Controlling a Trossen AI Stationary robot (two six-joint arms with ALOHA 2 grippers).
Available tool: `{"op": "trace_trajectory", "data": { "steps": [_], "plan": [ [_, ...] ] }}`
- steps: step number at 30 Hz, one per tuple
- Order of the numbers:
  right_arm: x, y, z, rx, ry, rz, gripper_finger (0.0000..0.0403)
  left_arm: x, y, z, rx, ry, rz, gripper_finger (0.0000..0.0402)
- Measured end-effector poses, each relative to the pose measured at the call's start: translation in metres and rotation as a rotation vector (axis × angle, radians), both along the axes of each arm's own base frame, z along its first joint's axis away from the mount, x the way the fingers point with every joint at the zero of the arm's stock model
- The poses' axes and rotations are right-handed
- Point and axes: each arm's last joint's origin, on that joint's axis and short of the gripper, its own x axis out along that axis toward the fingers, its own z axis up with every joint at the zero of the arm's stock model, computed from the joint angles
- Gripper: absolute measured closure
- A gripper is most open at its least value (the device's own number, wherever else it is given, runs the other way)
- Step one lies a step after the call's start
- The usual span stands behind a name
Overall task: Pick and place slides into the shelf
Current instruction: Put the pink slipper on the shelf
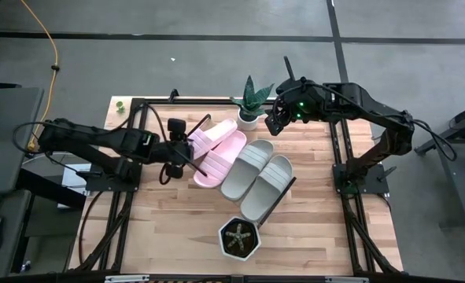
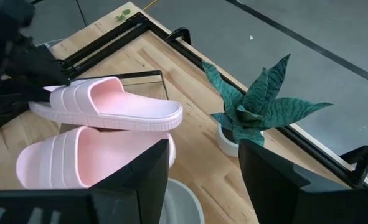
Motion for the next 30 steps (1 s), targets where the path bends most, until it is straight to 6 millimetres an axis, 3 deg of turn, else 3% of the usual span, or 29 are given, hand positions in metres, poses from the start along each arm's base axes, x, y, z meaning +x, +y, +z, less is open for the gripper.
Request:
{"op": "trace_trajectory", "data": {
  "steps": [6,14,18,26,30],
  "plan": [
    [0.000,0.000,0.000,-0.002,0.005,-0.002,0.0220,-0.001,0.000,-0.020,0.018,0.047,0.009,0.0250],
    [0.000,0.000,0.000,-0.005,0.004,-0.008,0.0220,-0.001,0.002,-0.018,0.089,0.018,0.069,0.0256],
    [0.000,0.000,0.000,-0.012,0.005,-0.015,0.0220,-0.001,0.003,-0.018,0.096,0.017,0.071,0.0287],
    [-0.001,-0.001,0.000,-0.018,0.005,-0.021,0.0220,-0.001,0.003,-0.018,0.103,0.030,0.056,0.0387],
    [-0.001,-0.001,0.000,-0.018,0.005,-0.022,0.0220,-0.001,0.003,-0.018,0.105,0.033,0.052,0.0388]
  ]
}}
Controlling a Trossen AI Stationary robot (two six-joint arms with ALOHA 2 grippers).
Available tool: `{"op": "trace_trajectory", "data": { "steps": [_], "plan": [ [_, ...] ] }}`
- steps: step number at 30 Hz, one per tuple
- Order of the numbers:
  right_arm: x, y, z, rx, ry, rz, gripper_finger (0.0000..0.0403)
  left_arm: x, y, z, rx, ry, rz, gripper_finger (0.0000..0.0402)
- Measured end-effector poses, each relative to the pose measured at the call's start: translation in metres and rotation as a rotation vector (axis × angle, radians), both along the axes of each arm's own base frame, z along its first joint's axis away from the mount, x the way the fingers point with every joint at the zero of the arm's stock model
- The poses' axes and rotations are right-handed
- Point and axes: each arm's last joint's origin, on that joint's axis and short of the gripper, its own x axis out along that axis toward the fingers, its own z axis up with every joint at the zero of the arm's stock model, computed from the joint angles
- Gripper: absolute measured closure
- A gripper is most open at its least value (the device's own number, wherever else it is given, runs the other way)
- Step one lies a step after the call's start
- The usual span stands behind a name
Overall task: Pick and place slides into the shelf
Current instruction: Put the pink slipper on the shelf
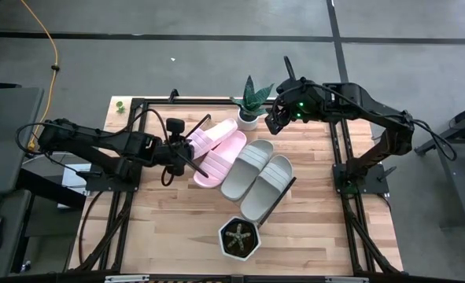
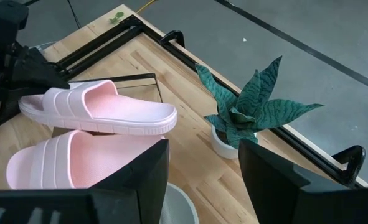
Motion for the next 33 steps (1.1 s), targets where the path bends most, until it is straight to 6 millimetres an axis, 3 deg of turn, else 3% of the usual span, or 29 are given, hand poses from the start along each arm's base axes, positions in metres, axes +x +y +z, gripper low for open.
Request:
{"op": "trace_trajectory", "data": {
  "steps": [11,24,33],
  "plan": [
    [0.000,0.000,0.000,-0.004,-0.001,-0.009,0.0220,0.002,0.001,0.005,0.065,0.021,-0.033,0.0391],
    [0.000,0.000,0.000,-0.029,0.015,0.005,0.0220,0.003,0.002,0.041,0.132,-0.025,-0.052,0.0398],
    [0.000,0.000,0.000,-0.041,0.025,0.018,0.0220,-0.008,0.004,0.038,0.215,0.101,-0.001,0.0400]
  ]
}}
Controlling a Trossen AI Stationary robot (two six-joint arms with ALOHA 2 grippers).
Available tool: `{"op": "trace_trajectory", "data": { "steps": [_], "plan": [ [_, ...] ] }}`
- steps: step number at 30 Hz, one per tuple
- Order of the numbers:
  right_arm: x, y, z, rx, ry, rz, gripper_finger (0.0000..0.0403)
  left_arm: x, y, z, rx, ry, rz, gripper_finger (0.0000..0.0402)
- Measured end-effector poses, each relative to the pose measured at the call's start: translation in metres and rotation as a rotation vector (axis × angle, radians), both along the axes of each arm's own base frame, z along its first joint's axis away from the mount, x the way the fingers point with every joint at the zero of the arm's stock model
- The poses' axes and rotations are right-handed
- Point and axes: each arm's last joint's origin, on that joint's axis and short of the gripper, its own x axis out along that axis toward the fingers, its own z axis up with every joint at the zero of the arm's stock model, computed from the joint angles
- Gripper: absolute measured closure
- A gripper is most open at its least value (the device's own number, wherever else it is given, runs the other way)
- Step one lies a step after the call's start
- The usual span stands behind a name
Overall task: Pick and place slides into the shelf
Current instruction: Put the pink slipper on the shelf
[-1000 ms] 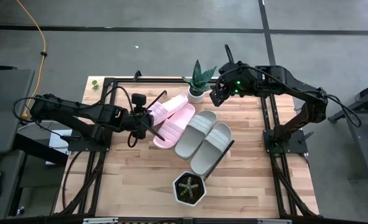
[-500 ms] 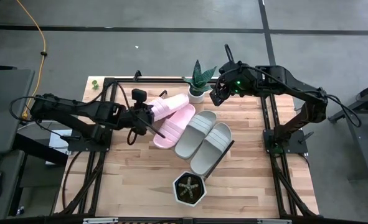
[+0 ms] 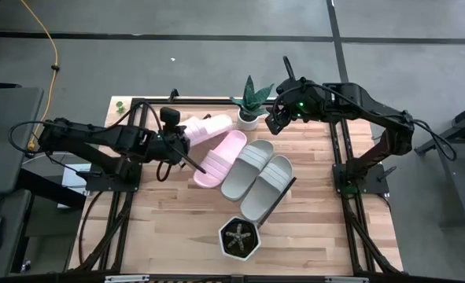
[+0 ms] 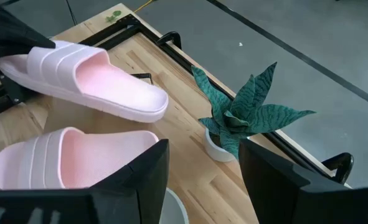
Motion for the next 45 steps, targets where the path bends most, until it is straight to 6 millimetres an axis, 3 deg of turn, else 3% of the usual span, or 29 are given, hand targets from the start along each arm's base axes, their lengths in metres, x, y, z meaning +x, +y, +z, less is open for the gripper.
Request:
{"op": "trace_trajectory", "data": {
  "steps": [7,20,37,45],
  "plan": [
    [0.000,0.000,0.000,0.000,0.000,0.001,0.0220,0.001,-0.001,-0.002,-0.001,0.017,-0.005,0.0401],
    [0.000,0.000,0.000,0.000,0.005,0.000,0.0220,0.026,-0.020,-0.032,-0.111,0.115,-0.042,0.0401],
    [0.000,0.001,-0.001,0.009,0.019,0.032,0.0220,0.032,-0.025,-0.036,-0.356,0.019,-0.039,0.0369],
    [0.000,0.001,-0.001,0.020,0.027,0.061,0.0220,0.032,-0.026,-0.036,-0.387,-0.020,-0.005,0.0367]
  ]
}}
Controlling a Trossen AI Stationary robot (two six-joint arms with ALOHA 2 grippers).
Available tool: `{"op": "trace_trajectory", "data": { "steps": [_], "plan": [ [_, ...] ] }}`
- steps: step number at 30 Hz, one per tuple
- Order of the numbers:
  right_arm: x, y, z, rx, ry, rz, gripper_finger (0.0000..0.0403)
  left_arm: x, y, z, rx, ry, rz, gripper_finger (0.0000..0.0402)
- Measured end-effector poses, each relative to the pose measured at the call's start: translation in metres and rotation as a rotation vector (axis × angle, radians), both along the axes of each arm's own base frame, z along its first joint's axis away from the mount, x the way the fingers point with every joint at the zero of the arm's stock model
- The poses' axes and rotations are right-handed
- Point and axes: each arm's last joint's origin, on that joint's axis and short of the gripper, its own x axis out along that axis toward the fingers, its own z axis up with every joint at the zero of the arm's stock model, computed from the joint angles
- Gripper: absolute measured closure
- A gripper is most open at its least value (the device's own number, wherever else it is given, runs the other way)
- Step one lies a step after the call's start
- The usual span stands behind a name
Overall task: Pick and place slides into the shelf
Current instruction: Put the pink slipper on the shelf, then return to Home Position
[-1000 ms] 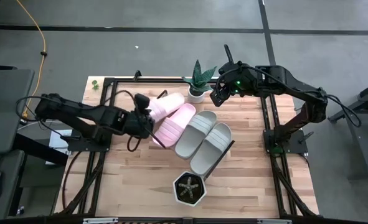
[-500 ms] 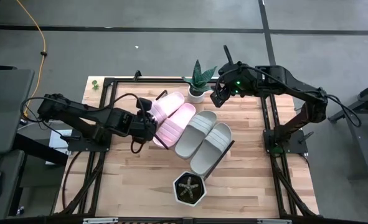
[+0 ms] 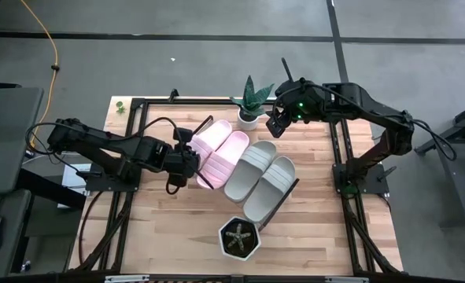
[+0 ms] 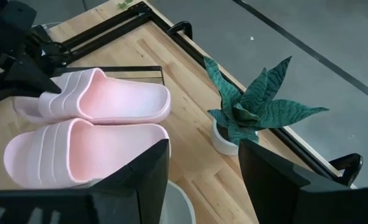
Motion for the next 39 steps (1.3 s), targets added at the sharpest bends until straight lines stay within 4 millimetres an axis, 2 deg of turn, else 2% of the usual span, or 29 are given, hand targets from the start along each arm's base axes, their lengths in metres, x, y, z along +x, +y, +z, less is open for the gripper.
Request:
{"op": "trace_trajectory", "data": {
  "steps": [13,25,31,35,39],
  "plan": [
    [0.000,0.000,0.000,0.005,0.003,0.019,0.0220,-0.001,-0.001,-0.001,-0.065,-0.004,0.014,0.0357],
    [0.000,0.000,0.000,0.005,0.003,0.019,0.0220,0.000,-0.001,-0.001,-0.053,-0.024,0.041,0.0215],
    [0.000,0.000,0.000,0.005,0.002,0.019,0.0220,-0.001,-0.001,0.000,-0.047,-0.025,0.044,0.0171],
    [0.000,0.000,0.000,0.003,0.004,0.021,0.0220,-0.002,0.000,0.014,-0.052,-0.068,0.044,0.0166],
    [0.000,0.001,0.000,-0.003,0.009,0.031,0.0220,-0.010,0.000,0.044,-0.076,-0.154,0.069,0.0165]
  ]
}}
